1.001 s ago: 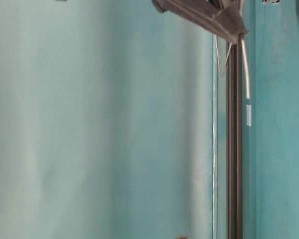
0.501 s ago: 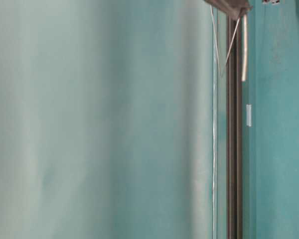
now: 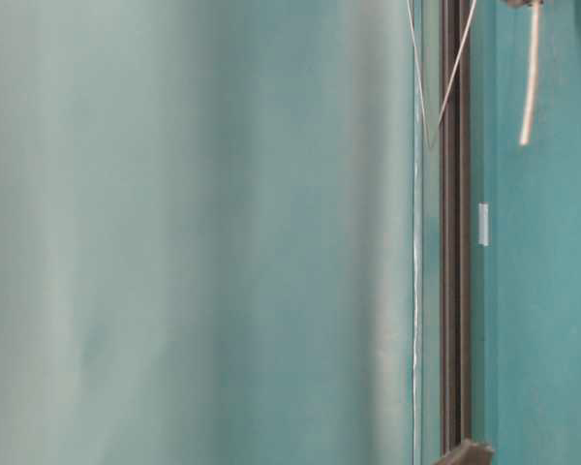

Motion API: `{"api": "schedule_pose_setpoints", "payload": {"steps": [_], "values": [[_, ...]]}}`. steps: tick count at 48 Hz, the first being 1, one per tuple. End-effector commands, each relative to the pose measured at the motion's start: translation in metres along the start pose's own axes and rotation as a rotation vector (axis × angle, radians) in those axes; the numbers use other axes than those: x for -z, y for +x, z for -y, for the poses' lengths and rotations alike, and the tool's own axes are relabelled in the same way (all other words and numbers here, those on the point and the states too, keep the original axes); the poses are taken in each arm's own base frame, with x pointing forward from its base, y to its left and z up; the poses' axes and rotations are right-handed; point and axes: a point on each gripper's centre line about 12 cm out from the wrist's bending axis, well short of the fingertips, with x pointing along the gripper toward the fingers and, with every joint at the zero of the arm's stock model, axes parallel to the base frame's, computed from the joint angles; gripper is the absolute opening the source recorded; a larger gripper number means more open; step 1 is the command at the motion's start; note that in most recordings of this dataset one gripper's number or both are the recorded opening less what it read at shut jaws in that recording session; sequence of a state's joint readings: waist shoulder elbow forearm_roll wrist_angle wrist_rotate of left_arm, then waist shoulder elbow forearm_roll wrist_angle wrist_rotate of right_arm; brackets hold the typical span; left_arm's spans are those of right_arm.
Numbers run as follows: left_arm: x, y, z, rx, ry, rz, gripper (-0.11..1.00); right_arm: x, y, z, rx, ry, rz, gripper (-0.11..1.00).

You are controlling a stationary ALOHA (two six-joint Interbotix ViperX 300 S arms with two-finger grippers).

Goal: Insert the wire through the hole in the metal fitting.
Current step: 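Carry the wire with the right gripper down to the lower rail fitting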

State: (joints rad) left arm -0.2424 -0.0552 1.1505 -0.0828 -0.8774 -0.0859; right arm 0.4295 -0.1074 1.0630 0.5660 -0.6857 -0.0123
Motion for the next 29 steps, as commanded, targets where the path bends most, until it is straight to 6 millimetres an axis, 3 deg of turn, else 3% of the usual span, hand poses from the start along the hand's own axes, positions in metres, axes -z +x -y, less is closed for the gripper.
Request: {"api": "schedule_pose_setpoints", "payload": {"steps": [1, 16, 29], "values": [[-0.006, 0.007, 0.006, 0.014, -0.004, 0.030, 0.71, 0.000, 0.000, -0.010, 0.018, 0.010, 0.034, -0.01], [-0.001, 0.012, 0.017, 0.047, -0.001, 0.015, 0.68, 0.024, 0.006, -0.033, 0.034, -0.024, 0.027, -0.01], [0.006, 0.024, 0.030, 0.083, 0.009, 0.000, 0.68, 0.029, 0.013, -0.039, 0.029, -0.032, 0.019, -0.01]]}}
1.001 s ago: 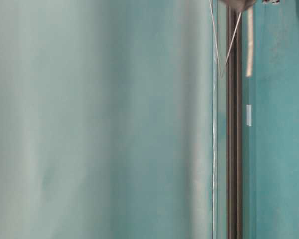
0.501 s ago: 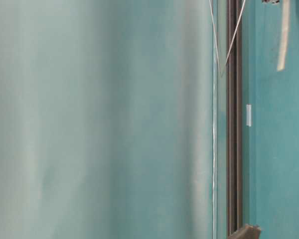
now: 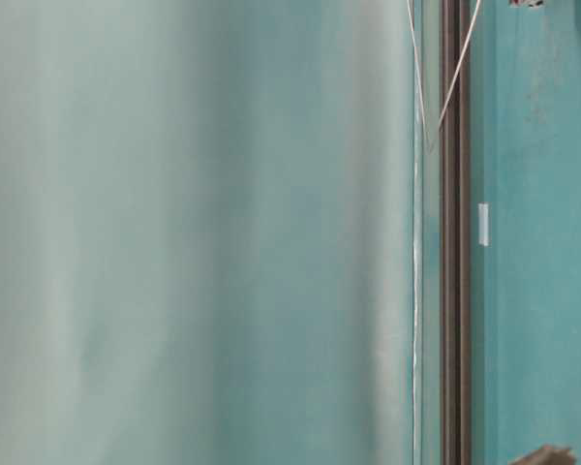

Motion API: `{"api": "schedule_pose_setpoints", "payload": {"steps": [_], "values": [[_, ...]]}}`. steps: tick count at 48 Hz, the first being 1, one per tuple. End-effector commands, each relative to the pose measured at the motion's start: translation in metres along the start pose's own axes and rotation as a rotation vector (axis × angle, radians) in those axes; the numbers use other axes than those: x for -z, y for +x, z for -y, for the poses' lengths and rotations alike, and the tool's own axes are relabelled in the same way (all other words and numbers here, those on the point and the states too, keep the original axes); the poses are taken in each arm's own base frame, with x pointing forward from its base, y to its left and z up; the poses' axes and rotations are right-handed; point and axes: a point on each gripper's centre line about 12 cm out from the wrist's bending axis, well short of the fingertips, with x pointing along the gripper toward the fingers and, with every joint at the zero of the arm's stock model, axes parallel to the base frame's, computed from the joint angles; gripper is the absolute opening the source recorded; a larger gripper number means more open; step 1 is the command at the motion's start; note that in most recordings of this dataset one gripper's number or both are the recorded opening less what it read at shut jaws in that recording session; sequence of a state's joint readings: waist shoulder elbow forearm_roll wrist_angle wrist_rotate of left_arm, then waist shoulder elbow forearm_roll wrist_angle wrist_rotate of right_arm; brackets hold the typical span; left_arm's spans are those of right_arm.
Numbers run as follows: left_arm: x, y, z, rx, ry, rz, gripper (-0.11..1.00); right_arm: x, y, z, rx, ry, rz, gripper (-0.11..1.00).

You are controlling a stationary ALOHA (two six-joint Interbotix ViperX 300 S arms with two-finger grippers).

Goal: Insert the wire through the hole in the metal fitting.
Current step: 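Carry the wire with the right gripper down to the lower rail fitting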

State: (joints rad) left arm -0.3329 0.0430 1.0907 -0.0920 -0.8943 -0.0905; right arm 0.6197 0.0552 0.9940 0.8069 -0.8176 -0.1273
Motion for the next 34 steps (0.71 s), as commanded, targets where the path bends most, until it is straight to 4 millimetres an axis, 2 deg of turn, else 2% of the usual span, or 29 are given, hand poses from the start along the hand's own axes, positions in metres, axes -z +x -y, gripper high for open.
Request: {"api": "schedule_pose_setpoints", "payload": {"steps": [1, 19, 34], "values": [[-0.007, 0.007, 0.003, 0.006, -0.002, 0.028, 0.68, -0.007, 0.001, -0.006, -0.011, 0.011, 0.028, -0.01], [-0.002, 0.004, 0.000, 0.002, 0.018, 0.057, 0.68, -0.005, -0.002, 0.000, 0.010, 0.015, 0.036, -0.01], [0.011, 0.010, -0.002, -0.001, 0.046, 0.048, 0.68, -0.002, -0.004, -0.002, 0.002, 0.012, 0.027, -0.01]]}}
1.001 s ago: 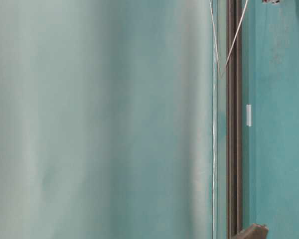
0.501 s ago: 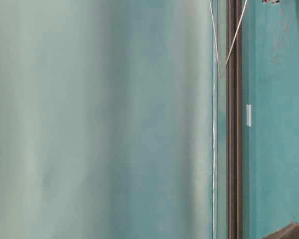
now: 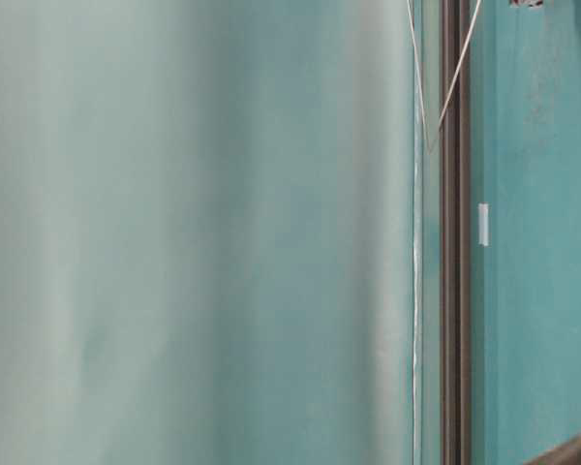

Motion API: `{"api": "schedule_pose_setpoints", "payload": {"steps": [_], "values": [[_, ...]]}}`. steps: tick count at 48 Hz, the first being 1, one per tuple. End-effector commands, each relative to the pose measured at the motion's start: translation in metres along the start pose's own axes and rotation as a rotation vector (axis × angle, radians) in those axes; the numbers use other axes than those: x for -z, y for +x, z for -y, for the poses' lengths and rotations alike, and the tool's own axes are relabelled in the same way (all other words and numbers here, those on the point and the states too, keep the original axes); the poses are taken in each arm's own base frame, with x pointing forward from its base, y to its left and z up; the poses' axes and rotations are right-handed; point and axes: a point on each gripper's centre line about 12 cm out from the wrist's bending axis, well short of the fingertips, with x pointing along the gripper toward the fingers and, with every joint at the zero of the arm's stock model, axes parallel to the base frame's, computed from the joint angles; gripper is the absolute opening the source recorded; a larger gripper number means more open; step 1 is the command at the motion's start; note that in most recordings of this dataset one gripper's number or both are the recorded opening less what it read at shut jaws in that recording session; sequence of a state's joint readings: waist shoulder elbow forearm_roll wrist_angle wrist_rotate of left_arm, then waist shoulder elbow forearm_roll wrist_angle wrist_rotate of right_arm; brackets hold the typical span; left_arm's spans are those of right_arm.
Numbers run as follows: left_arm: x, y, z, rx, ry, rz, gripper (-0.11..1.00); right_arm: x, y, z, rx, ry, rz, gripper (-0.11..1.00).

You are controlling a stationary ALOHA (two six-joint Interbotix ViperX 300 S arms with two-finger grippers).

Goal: Insert the wire through the hole in the metal fitting.
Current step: 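Carry the wire with the right gripper down to the lower rail fitting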

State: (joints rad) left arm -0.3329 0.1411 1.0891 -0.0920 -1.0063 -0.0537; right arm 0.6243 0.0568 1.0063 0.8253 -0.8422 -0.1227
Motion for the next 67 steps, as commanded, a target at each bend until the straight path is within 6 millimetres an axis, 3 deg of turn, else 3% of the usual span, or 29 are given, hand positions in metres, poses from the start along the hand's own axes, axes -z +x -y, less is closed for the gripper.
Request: {"api": "schedule_pose_setpoints", "payload": {"steps": [1, 67], "values": [[-0.005, 0.004, 0.000, 0.002, 0.002, 0.032, 0.68, -0.003, -0.002, -0.006, -0.019, 0.005, 0.016, -0.01], [0.008, 0.008, 0.003, 0.011, 0.008, 0.002, 0.67, 0.006, -0.001, -0.007, 0.003, 0.025, 0.022, -0.01]]}}
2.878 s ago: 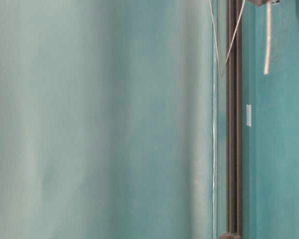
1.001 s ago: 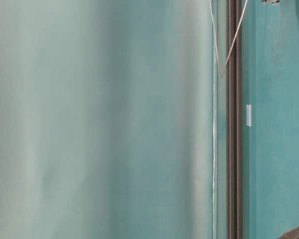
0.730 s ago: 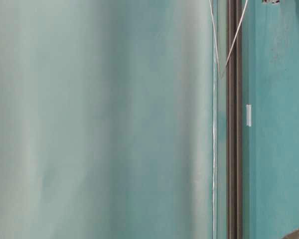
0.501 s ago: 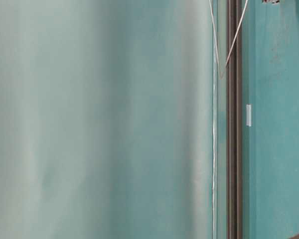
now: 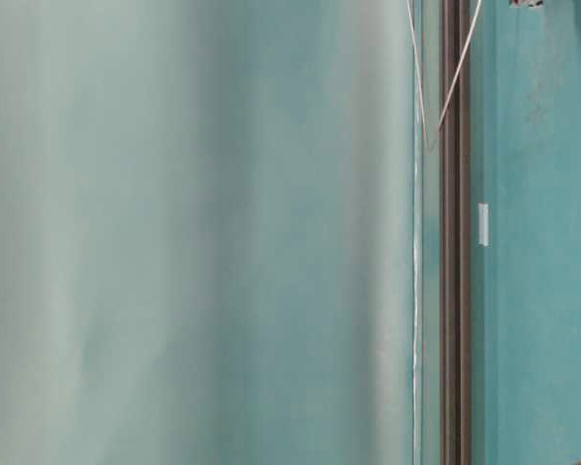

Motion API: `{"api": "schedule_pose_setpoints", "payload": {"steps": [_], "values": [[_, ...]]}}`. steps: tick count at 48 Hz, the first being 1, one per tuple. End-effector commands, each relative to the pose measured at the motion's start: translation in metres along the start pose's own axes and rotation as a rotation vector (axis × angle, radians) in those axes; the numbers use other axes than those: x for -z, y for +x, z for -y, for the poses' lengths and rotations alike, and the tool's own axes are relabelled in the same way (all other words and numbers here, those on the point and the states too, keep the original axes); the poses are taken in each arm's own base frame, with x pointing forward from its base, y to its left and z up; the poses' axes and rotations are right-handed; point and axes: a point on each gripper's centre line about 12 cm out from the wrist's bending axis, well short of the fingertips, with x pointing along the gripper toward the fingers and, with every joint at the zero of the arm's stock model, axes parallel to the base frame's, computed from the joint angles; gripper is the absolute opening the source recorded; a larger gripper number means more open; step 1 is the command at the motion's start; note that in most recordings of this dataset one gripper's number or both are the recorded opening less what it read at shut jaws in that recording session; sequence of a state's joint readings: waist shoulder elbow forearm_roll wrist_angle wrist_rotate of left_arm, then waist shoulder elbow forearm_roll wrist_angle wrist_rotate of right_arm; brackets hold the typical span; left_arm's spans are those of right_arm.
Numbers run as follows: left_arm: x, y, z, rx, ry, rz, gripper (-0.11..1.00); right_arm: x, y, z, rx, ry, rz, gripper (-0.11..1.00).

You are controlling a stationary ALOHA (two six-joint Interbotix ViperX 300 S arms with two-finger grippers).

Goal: Insert the wire through the hole in the metal fitting.
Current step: 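Carry the wire with the right gripper down to the lower rail fitting, then push the wire tip leftward through the white fitting's hole with the right gripper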

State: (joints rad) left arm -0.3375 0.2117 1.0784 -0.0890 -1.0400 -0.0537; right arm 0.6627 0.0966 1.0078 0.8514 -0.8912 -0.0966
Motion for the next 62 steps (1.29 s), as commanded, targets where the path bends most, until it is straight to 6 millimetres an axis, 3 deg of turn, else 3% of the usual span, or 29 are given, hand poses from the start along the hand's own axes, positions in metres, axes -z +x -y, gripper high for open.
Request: {"api": "schedule_pose_setpoints", "payload": {"steps": [1, 62], "values": [[-0.008, 0.002, 0.002, 0.008, 0.000, 0.027, 0.67, -0.005, 0.000, -0.003, 0.001, 0.022, 0.015, -0.01], [-0.013, 0.011, 0.004, 0.012, -0.001, 0.019, 0.67, -0.006, 0.027, 0.000, 0.057, 0.022, 0.002, -0.01]]}}
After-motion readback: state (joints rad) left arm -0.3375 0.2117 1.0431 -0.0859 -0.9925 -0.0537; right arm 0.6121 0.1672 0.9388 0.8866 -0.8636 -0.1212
